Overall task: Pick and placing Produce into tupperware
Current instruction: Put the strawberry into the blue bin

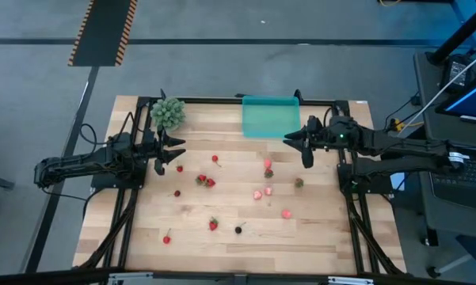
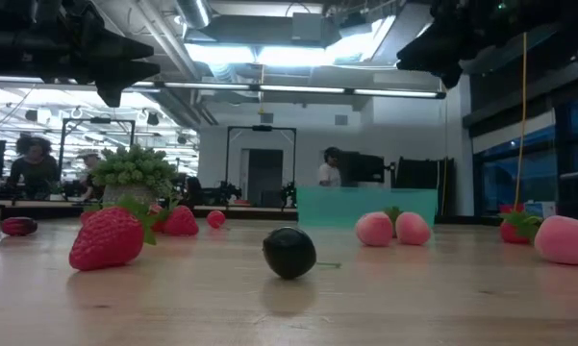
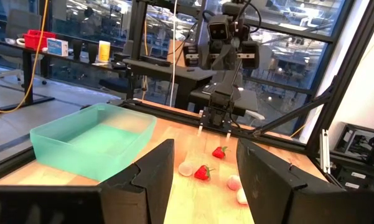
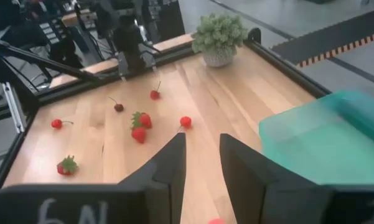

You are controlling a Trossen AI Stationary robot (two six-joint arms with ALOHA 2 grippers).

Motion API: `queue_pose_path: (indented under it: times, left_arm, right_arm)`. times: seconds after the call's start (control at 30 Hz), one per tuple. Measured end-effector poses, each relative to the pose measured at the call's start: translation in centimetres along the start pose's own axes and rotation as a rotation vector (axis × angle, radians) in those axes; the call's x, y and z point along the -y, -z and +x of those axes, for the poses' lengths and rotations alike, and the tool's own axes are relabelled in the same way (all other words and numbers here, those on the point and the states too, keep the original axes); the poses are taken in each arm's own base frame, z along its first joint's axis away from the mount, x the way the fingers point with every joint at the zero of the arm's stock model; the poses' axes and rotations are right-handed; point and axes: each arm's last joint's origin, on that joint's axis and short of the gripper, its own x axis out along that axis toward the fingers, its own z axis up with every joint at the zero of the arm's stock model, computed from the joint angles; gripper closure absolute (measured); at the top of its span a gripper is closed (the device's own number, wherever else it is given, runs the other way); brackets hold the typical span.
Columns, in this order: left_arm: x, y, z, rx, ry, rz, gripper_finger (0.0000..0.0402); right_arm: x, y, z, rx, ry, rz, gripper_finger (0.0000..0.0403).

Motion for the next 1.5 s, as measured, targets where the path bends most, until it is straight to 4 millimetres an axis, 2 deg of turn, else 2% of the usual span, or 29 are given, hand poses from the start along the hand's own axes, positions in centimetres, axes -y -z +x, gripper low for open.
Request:
queue_pose_path:
  times: [0.13,0.4,0.57,1.17,1.37,1.5]
  left_arm:
    - [0.0,0.0,0.0,0.000,0.000,0.000,0.0234]
    - [0.0,0.0,0.0,0.000,0.000,0.000,0.0234]
    - [0.0,0.0,0.0,-0.001,0.000,0.000,0.0234]
    - [0.1,-0.3,0.0,0.031,0.007,0.025,0.0234]
    - [-0.1,-0.2,0.0,0.034,-0.038,-0.077,0.0234]
    - [-0.1,-0.3,0.0,0.037,-0.042,-0.077,0.0234]
  right_arm:
    - [0.1,0.3,0.6,-0.024,0.005,-0.043,0.0286]
    - [0.2,0.6,1.6,-0.056,0.011,-0.082,0.0207]
    - [0.2,0.8,1.7,-0.070,0.014,-0.081,0.0176]
    - [0.2,0.8,1.7,-0.069,0.013,-0.081,0.0169]
    - [0.2,0.8,1.7,-0.069,0.013,-0.081,0.0169]
    - [0.2,0.8,1.7,-0.068,0.013,-0.081,0.0169]
